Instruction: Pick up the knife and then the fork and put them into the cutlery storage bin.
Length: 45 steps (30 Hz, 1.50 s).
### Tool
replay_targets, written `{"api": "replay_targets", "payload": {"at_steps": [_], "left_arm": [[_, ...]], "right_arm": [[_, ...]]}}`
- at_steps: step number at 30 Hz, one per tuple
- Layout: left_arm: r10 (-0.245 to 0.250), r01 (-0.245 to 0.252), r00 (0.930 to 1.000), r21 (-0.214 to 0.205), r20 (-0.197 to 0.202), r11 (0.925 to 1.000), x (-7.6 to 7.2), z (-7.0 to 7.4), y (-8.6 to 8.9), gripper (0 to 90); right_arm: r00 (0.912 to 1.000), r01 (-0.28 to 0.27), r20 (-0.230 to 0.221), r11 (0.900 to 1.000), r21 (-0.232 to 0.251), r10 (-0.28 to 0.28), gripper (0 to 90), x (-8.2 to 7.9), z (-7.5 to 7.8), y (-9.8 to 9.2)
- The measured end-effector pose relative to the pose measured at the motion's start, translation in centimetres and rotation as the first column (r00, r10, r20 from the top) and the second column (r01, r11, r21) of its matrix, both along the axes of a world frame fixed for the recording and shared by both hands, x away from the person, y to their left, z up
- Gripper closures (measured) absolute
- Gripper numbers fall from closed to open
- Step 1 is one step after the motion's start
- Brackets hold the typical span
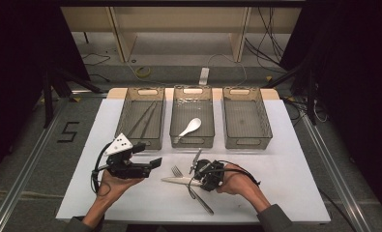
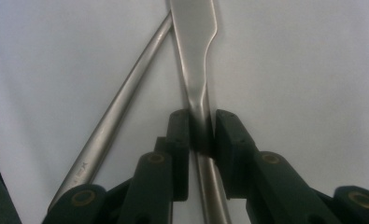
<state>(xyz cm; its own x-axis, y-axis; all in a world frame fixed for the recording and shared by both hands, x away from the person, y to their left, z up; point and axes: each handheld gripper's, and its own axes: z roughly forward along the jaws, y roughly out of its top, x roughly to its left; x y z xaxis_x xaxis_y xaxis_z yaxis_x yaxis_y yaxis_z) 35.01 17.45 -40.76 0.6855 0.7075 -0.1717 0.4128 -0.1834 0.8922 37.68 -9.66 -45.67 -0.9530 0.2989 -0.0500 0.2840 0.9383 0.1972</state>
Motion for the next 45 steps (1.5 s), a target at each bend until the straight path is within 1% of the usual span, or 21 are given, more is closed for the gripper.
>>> {"api": "replay_targets", "payload": {"at_steps": [6,14,15,16,20,23,24,26,28,29,33,34,37,38,39,40,41,42,43,44,45], "left_arm": [[0.001,-0.001,1.0,-0.001,0.003,1.0,0.0,0.0,0.1,16.0],[0.006,-0.006,1.0,-0.003,0.003,1.0,-0.1,0.1,0.2,16.0],[0.008,-0.008,0.9999,-0.009,0.006,0.9999,-0.1,0.1,0.3,16.0],[0.008,-0.008,0.9999,-0.009,0.006,0.9999,-0.1,0.1,0.3,16.0],[0.014,-0.014,0.9999,-0.017,0.006,0.9998,-0.1,0.1,0.4,16.0],[0.018,-0.018,0.9998,-0.024,0.01,0.9995,-0.1,0.2,0.5,16.0],[0.018,-0.018,0.9998,-0.024,0.01,0.9995,-0.1,0.2,0.5,16.0],[0.021,-0.02,0.9997,-0.028,0.01,0.9994,-0.1,0.2,0.6,16.0],[0.023,-0.023,0.9997,-0.038,0.005,0.999,-0.1,0.2,0.6,16.0],[0.024,-0.024,0.9997,-0.04,0.005,0.9989,-0.1,0.2,0.7,16.0],[0.028,-0.027,0.9996,-0.044,0.008,0.9986,-0.1,0.2,0.7,16.0],[0.028,-0.027,0.9996,-0.044,0.008,0.9986,-0.1,0.2,0.7,16.0],[0.03,-0.03,0.9995,-0.05,0.011,0.9983,-0.1,0.2,0.8,16.0],[0.031,-0.03,0.9995,-0.055,0.011,0.998,-0.1,0.2,0.8,16.0],[0.032,-0.032,0.9994,-0.057,0.011,0.9979,-0.1,0.2,0.8,16.0],[0.033,-0.033,0.9994,-0.057,0.01,0.9979,-0.1,0.2,0.8,16.0],[0.035,-0.034,0.9993,-0.057,0.01,0.9978,-0.1,0.2,0.9,16.0],[0.036,-0.035,0.9993,-0.059,0.012,0.9977,-0.1,0.2,0.9,16.0],[0.038,-0.037,0.9992,-0.062,0.013,0.9974,-0.1,0.2,0.9,16.0],[0.038,-0.037,0.9992,-0.062,0.013,0.9974,-0.1,0.2,0.9,15.9],[0.039,-0.038,0.9991,-0.062,0.015,0.9974,-0.1,0.2,0.9,16.0]], "right_arm": [[0.9991,-0.039,0.017,0.9991,-0.017,0.04,80.8,-0.3,0.0,0.4],[0.9992,-0.038,0.011,0.9992,-0.008,0.038,81.1,-0.3,0.2,0.1],[0.9995,-0.033,0.004,0.9993,0.015,0.033,81.2,-0.2,0.5,-0.1],[0.9995,-0.033,0.004,0.9993,0.015,0.033,81.2,-0.2,0.5,-0.1],[0.9999,-0.004,0.012,0.998,0.063,0.003,81.3,0.1,1.5,-1.1],[0.9996,0.021,0.017,0.9929,0.117,-0.023,81.3,0.3,2.2,-1.8],[0.9989,0.043,0.011,0.9899,0.135,-0.045,81.4,0.4,2.5,-2.0],[0.9987,0.047,0.011,0.9852,0.165,-0.049,81.4,0.7,3.0,-2.6],[0.9984,0.054,0.008,0.9838,0.171,-0.056,81.4,0.8,3.3,-2.9],[0.9972,0.073,0.004,0.977,0.2,-0.075,81.3,1.0,3.6,-3.2],[0.9941,0.106,-0.003,0.9653,0.239,-0.108,81.3,1.4,4.1,-4.0],[0.9941,0.106,-0.003,0.9653,0.239,-0.108,81.3,1.4,4.1,-4.0],[0.9894,0.143,-0.017,0.9456,0.292,-0.145,81.3,2.1,4.9,-5.1],[0.9894,0.143,-0.017,0.9456,0.292,-0.145,81.3,2.1,4.9,-5.1],[0.9848,0.169,-0.015,0.9328,0.319,-0.173,81.3,2.5,5.6,-5.9],[0.9848,0.169,-0.015,0.9328,0.319,-0.173,81.3,2.5,5.6,-5.9],[0.9813,0.183,-0.007,0.9191,0.349,-0.192,81.4,3.0,6.2,-6.7],[0.9784,0.194,-0.004,0.9113,0.363,-0.207,81.3,3.2,6.5,-7.1],[0.9756,0.204,-0.001,0.905,0.373,-0.22,81.3,3.5,6.8,-7.5],[0.9756,0.204,-0.001,0.905,0.373,-0.22,81.3,3.5,6.8,-7.5],[0.9694,0.224,0.005,0.8921,0.392,-0.245,81.3,3.9,7.3,-8.2]]}}
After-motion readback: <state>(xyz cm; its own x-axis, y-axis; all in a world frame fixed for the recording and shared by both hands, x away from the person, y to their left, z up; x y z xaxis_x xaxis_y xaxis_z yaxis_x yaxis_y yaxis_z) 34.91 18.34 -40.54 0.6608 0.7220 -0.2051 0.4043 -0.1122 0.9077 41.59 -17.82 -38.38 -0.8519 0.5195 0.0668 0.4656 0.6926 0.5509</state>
